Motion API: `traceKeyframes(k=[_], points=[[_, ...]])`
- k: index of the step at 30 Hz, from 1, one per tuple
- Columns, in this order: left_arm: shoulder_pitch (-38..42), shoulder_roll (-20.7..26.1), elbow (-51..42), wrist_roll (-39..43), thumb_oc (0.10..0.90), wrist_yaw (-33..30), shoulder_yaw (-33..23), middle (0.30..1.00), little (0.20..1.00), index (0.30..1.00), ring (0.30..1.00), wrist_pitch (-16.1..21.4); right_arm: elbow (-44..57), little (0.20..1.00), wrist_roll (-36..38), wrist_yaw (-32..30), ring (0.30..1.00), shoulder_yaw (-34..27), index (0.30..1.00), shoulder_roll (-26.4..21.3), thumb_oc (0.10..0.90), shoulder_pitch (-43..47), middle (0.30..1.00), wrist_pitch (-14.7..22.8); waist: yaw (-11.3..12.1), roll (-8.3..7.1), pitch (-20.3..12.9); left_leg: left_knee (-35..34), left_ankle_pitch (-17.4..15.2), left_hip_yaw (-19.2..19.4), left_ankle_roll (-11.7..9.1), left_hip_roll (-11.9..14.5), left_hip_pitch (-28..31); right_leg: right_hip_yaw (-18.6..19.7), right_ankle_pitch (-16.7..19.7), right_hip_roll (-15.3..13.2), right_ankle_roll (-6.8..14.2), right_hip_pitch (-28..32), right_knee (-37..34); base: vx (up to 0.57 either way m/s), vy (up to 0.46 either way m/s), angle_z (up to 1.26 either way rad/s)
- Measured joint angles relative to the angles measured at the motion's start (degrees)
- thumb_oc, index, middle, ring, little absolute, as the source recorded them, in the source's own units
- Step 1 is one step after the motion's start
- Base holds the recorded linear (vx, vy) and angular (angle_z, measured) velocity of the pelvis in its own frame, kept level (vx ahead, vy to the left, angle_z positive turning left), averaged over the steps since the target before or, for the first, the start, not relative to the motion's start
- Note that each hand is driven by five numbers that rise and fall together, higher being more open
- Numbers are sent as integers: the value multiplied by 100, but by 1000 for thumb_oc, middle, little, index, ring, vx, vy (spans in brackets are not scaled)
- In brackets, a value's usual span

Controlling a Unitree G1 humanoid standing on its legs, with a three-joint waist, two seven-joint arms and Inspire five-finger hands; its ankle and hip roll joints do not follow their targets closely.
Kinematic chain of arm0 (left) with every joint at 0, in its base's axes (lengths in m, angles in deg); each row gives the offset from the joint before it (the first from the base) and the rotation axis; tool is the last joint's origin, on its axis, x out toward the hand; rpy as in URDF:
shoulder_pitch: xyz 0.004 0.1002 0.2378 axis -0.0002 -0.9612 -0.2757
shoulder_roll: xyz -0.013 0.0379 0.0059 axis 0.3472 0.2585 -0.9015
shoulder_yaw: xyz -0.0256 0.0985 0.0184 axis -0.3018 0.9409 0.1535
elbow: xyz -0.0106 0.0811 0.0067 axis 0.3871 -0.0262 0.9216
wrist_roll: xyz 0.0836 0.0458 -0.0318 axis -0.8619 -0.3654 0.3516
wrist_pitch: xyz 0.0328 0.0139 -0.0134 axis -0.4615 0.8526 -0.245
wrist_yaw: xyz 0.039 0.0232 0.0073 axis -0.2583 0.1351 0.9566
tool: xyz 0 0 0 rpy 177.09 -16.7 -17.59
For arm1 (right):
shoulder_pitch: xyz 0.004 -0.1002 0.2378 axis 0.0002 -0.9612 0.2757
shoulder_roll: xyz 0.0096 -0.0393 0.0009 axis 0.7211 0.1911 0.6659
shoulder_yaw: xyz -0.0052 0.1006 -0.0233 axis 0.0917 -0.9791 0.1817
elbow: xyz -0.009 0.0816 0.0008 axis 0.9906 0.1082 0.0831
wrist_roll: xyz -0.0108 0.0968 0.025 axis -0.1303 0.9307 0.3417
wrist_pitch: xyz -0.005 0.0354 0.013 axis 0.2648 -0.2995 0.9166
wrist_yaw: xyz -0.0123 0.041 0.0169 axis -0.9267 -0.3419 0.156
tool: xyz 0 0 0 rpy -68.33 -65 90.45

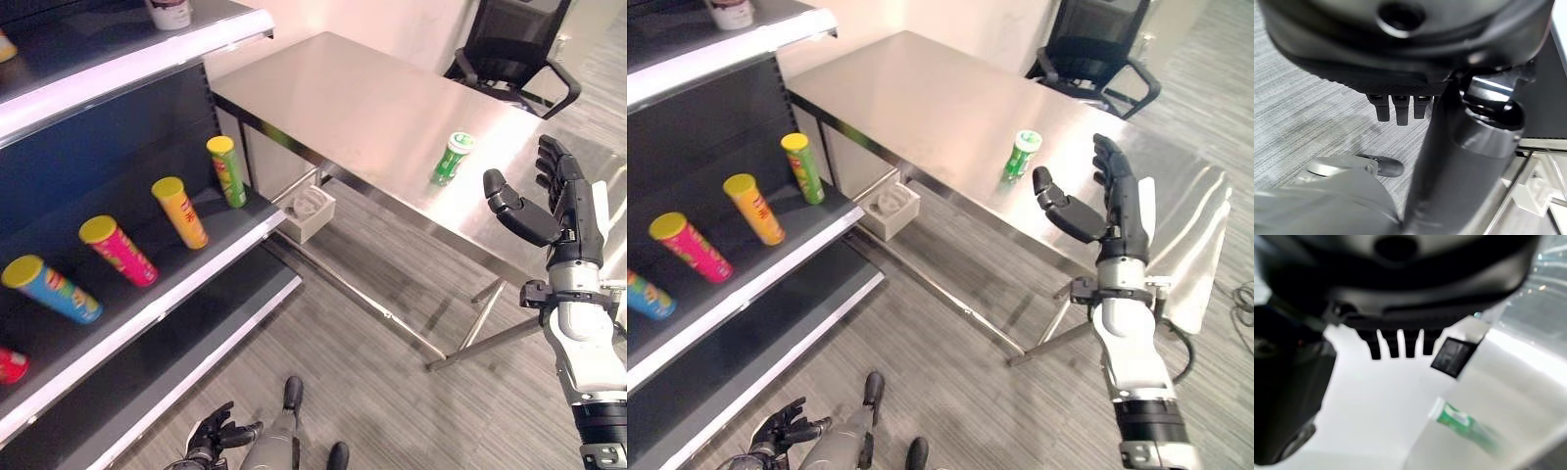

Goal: Put the goods on the table back onto the shelves and tidy them up.

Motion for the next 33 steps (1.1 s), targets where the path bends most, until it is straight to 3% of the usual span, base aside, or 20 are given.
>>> traceKeyframes(k=[1, 3, 4, 5, 6, 7, 8, 9, 11, 13, 14, 16, 17, 19, 21, 24, 28, 33], points=[[-42, 53, -14, 0, 800, 0, 4, 900, 900, 900, 900, -2, 12, 900, 0, -7, 900, -39, 900, 15, 800, -6, 900, 17, -49, -32, 5, -1, 128, 68, 311, -64, 55, -24, -66, -69, 99, 74, 13, 0, 0, -7], [94, 192, -26, -3, 800, 0, -3, 900, 900, 900, 900, -2, 8, 900, -4, -12, 900, -153, 900, -8, 800, 21, 900, 16, -111, -230, 6, -68, 95, 64, 412, -338, 111, -138, -144, -362, 285, 84, 25, 319, 260, 7], [169, 175, -26, -3, 800, -2, -137, 900, 900, 900, 900, 0, -30, 900, -24, 1, 900, -100, 900, 57, 800, 106, 900, 3, -45, -245, 15, -114, 12, 107, 535, -423, 256, -133, -191, -458, 377, 190, 27, 542, 484, -16], [239, 185, -25, 3, 800, -23, -123, 900, 900, 900, 900, 1, -14, 900, -72, -32, 900, -17, 900, 109, 800, 171, 900, -36, -38, -202, 62, -59, -242, 165, 698, -442, 360, -89, -289, -470, 627, 46, 460, 412, 414, -64], [350, 147, 78, 0, 800, -23, -101, 900, 900, 900, 900, -19, 9, 900, -287, 29, 900, 2, 900, 323, 800, 492, 900, -70, 46, 78, 375, -142, -250, 365, 749, -153, 698, -296, -702, -546, 1041, -523, 2067, 32, 29, -57], [413, 189, 56, -9, 800, -13, 44, 900, 900, 900, 900, -76, 197, 900, -386, -16, 900, 8, 900, 403, 800, 328, 900, -73, -32, 285, 561, -138, -261, 297, 740, -27, 1012, -795, -651, -744, 961, -925, 3428, -1, -2, -23], [281, 291, -82, -2, 800, -12, 100, 900, 900, 900, 900, 10, 215, 900, -520, -5, 900, 60, 900, 217, 800, 167, 900, -78, -156, 205, 529, -148, -379, 237, 792, -128, 1223, -941, -660, -1101, 984, -1063, 3756, 0, 0, 23], [231, 374, -174, -2, 800, -14, 80, 900, 900, 900, 900, 71, 204, 900, -545, -25, 900, 47, 900, 192, 800, 174, 900, -77, -166, 94, 487, -161, -481, 275, 808, -198, 1266, -898, -588, -1278, 1006, -1150, 3731, 0, 0, 25], [303, 665, -238, -1, 800, -42, 55, 900, 900, 900, 900, 123, 200, 900, -549, -122, 900, -17, 900, 197, 800, 230, 900, -49, -165, -299, 334, -161, -552, 294, 828, -234, 1291, -876, -301, -1568, 979, -1314, 3375, 102, -35, -1], [351, 697, -176, -2, 800, -76, 65, 900, 900, 900, 900, 112, 202, 900, -611, -117, 900, -45, 900, 189, 800, 294, 900, -37, -110, -345, 333, -162, -608, 307, 773, -135, 1322, -989, -295, -1662, 965, -1138, 2902, 230, -204, -3], [401, 540, -175, -11, 800, -104, 63, 900, 900, 900, 900, 99, 204, 900, -691, -114, 900, -214, 900, -55, 800, 162, 900, 4, -121, -313, 285, -97, -644, 151, 720, -136, 1201, -642, -41, -1701, 1348, -627, 1010, 162, -151, 21], [403, 549, -209, -26, 800, -87, 103, 900, 900, 900, 900, 104, 108, 900, -694, -133, 900, -325, 900, -136, 800, 190, 900, -67, -112, -433, 268, -137, -610, 80, 628, -203, 1167, -572, 769, -1810, 1134, -510, 514, 0, 0, 25], [373, 559, -189, -68, 800, -92, 99, 900, 900, 900, 900, 97, 96, 900, -693, -134, 900, -323, 900, -112, 800, 178, 900, -102, -104, -523, 224, -150, -622, 83, 506, -235, 1190, -652, 999, -1810, 1160, -460, 493, 144, -191, -5], [205, 405, -170, -128, 800, -62, 24, 900, 900, 900, 900, 50, 102, 900, -682, -105, 900, -278, 900, -110, 800, 157, 900, -91, -96, -447, 177, -166, -656, 132, 269, -58, 1266, -790, 929, -1591, 1124, -194, 110, 171, -272, -9], [56, 282, -153, -119, 800, -76, -259, 900, 900, 900, 900, 49, 58, 900, -591, 41, 900, -288, 900, -122, 800, -77, 900, -94, -32, -531, 112, -165, -703, 179, 97, 13, 1391, -869, 706, -1494, 1010, -43, -27, 19, -106, -10], [-261, 253, -186, -120, 800, 75, -103, 900, 900, 900, 900, -19, -119, 900, -200, 364, 900, -256, 900, -173, 800, -150, 900, -153, -108, -520, -71, -169, -672, 171, -104, 314, 1324, -872, 609, -1157, 882, -133, 12, 0, -74, -9], [-258, 239, -186, -115, 800, 153, -108, 900, 900, 900, 900, -16, -172, 900, 63, 578, 900, -204, 900, -211, 800, -164, 900, -155, -125, -505, -131, -168, -635, 160, -160, 421, 1260, -873, 603, -1049, 863, -188, 12, 5, -46, -2], [-266, 326, -144, -115, 800, 163, -109, 900, 900, 900, 900, -13, -552, 900, 150, 994, 900, 424, 900, -254, 800, -211, 900, -235, -88, -598, -328, -168, -632, 93, -159, 351, 1192, -904, 608, -1116, 840, -213, 11, 7, -23, 7]])
